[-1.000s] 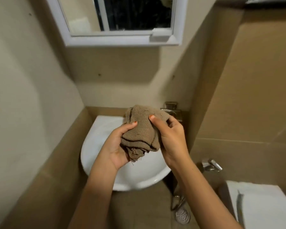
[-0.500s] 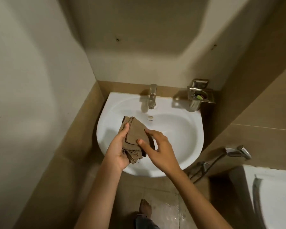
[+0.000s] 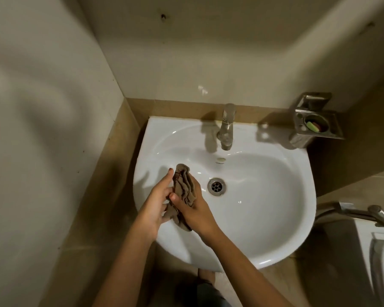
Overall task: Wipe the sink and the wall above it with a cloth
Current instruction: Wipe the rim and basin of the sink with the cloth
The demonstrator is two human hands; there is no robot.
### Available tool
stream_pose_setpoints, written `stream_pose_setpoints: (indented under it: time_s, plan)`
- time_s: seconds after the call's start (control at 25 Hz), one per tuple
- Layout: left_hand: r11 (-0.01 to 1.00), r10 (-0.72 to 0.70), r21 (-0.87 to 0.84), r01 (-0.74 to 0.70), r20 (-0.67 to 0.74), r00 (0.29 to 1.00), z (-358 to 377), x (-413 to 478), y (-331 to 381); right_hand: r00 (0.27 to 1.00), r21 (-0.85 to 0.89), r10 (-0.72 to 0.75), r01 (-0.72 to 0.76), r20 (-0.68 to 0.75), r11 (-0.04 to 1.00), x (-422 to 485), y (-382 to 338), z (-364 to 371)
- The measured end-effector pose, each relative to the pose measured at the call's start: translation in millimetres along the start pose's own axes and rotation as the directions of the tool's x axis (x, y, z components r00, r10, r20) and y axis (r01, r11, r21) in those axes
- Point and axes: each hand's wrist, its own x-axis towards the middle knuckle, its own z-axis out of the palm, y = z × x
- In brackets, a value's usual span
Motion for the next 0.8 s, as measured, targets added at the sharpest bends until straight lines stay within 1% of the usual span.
stream_pose_setpoints:
  time_s: [0.08, 0.12, 0.16, 0.2, 0.24, 0.28, 0.32, 0.36, 0.4, 0.44, 0.48, 0.52, 0.6, 0.64, 0.72, 0.76, 0.8]
  plan:
    - [0.994, 0.051, 0.100, -0.037, -0.139, 0.989, -11, 19, 13, 1.000, -0.151, 0.010, -0.013, -0.016, 0.988, 22, -4, 12]
    - [0.985, 0.098, 0.159, -0.065, -0.207, 0.973, -15, 29, 20, 0.999, -0.231, -0.016, 0.007, -0.038, 0.973, 36, -9, 19]
    - [0.969, 0.162, 0.221, -0.108, -0.243, 0.957, -18, 38, 28, 0.994, -0.314, -0.078, 0.050, -0.077, 0.948, 47, -16, 27]
    - [0.943, 0.246, 0.284, -0.172, -0.246, 0.938, -19, 49, 38, 0.977, -0.419, -0.170, 0.102, -0.129, 0.902, 61, -23, 34]
    - [0.901, 0.345, 0.355, -0.248, -0.240, 0.907, -21, 58, 49, 0.947, -0.546, -0.259, 0.118, -0.189, 0.830, 76, -31, 38]
    - [0.842, 0.451, 0.429, -0.326, -0.229, 0.863, -22, 68, 62, 0.894, -0.675, -0.356, 0.088, -0.270, 0.732, 94, -39, 37]
    - [0.778, 0.544, 0.492, -0.391, -0.217, 0.810, -22, 79, 75, 0.824, -0.780, -0.450, 0.017, -0.344, 0.626, 116, -44, 32]
    - [0.712, 0.622, 0.546, -0.441, -0.200, 0.757, -22, 89, 88, 0.766, -0.844, -0.516, -0.066, -0.384, 0.532, 135, -47, 22]
    - [0.640, 0.686, 0.603, -0.477, -0.170, 0.707, -20, 102, 99, 0.750, -0.872, -0.524, -0.142, -0.404, 0.468, 152, -47, 10]
    - [0.569, 0.735, 0.654, -0.499, -0.132, 0.666, -18, 112, 107, 0.779, -0.867, -0.464, -0.197, -0.421, 0.457, 168, -44, -2]
    - [0.511, 0.765, 0.688, -0.515, -0.090, 0.638, -15, 121, 111, 0.817, -0.848, -0.375, -0.237, -0.438, 0.474, 179, -36, -13]
    - [0.470, 0.778, 0.712, -0.522, -0.055, 0.626, -12, 127, 112, 0.848, -0.839, -0.307, -0.253, -0.433, 0.482, 187, -27, -18]
    - [0.422, 0.782, 0.735, -0.531, 0.001, 0.623, -9, 138, 105, 0.835, -0.846, -0.330, -0.263, -0.441, 0.464, 196, -10, -14]
    - [0.404, 0.788, 0.736, -0.543, 0.021, 0.615, -10, 142, 101, 0.805, -0.852, -0.393, -0.243, -0.444, 0.465, 200, -7, -8]
    - [0.388, 0.799, 0.732, -0.560, 0.035, 0.600, -15, 149, 90, 0.768, -0.893, -0.520, -0.145, -0.373, 0.427, 203, -7, 10]
    - [0.396, 0.802, 0.732, -0.555, 0.019, 0.597, -20, 153, 85, 0.771, -0.915, -0.563, -0.064, -0.298, 0.397, 202, -6, 22]
    - [0.410, 0.804, 0.735, -0.540, -0.012, 0.594, -26, 156, 81, 0.794, -0.913, -0.560, 0.017, -0.236, 0.408, 201, -6, 33]
